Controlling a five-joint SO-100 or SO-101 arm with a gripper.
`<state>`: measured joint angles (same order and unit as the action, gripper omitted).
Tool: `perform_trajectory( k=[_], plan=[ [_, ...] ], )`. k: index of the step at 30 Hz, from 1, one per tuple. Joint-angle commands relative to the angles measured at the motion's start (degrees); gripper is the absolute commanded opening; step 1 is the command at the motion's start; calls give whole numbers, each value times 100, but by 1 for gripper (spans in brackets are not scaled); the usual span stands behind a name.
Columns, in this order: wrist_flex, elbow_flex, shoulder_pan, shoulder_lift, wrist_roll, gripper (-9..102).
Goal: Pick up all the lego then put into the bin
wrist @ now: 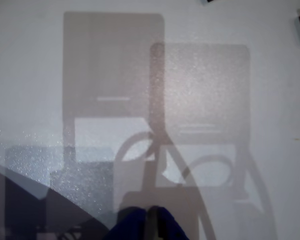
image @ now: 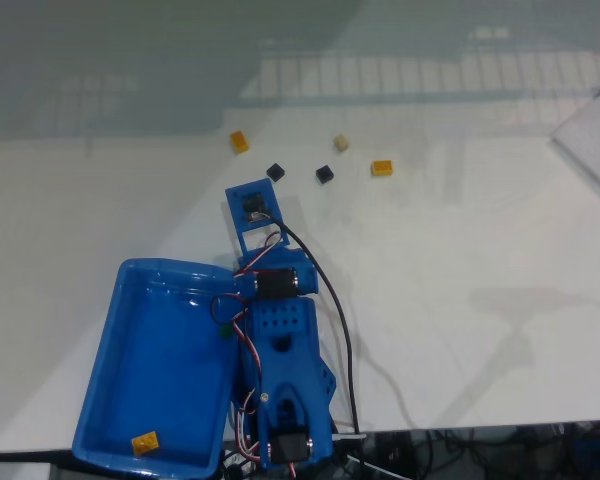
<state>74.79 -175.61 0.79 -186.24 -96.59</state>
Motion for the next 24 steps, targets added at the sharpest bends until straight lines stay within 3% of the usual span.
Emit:
perform_trajectory(
  k=[1,20,24],
  plan=[
    [114,-211,-44,-439,466,0],
    [114,-211,-44,-439,483,0],
    [44,-211,-44,-439,519,6]
  ],
)
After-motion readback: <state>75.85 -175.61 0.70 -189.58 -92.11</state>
